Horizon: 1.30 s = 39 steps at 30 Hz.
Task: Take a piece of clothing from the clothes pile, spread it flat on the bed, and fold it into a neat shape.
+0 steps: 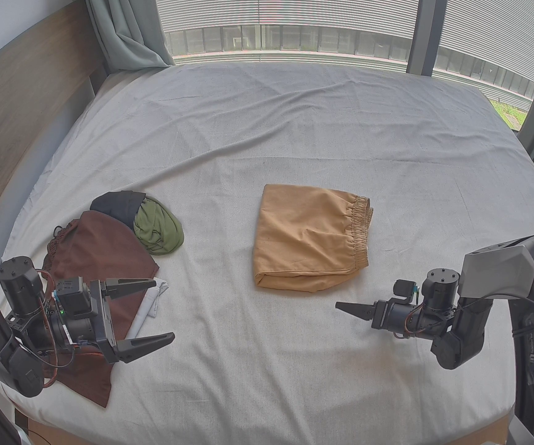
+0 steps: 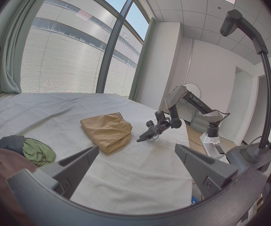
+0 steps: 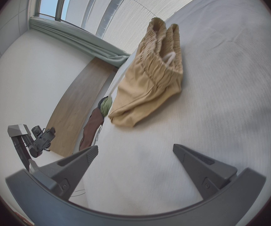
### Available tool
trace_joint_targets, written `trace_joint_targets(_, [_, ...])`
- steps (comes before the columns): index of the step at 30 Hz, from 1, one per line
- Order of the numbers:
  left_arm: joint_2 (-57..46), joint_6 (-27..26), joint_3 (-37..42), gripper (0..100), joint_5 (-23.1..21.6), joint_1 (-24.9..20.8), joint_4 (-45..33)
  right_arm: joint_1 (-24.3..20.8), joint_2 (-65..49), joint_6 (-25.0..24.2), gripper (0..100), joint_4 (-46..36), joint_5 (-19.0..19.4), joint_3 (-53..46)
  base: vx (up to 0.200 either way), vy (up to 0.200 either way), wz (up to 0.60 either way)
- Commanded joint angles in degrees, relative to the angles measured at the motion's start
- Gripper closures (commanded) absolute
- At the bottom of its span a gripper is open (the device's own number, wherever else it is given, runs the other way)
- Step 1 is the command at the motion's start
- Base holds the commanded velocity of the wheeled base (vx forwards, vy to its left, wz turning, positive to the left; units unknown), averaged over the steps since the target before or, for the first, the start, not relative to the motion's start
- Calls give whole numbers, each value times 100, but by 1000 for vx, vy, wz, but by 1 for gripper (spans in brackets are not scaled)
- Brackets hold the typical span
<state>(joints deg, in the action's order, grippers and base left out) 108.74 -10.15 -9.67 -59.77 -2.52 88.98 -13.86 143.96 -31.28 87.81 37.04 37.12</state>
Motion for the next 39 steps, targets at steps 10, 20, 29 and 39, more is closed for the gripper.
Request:
trace_joint_targets(10, [-11, 14, -53, 0, 0, 6, 5, -231, -1546, -352, 0, 43, 656, -179, 0, 0, 0])
trace_joint_targets(20, [-2, 14, -70, 0, -8, 33, 5, -73, -887, -985, 0, 43, 577, 1632, 0, 0, 0])
trace_joint_targets(29, [7, 14, -53, 0, -8, 41, 5, 68, 299, -1161, 0, -220, 419, 3161, 0, 0, 0])
trace_joint_targets(39, [-2, 14, -35, 0, -8, 85, 5, 156, 994, -1126, 0, -194, 401, 3381, 0, 0, 0])
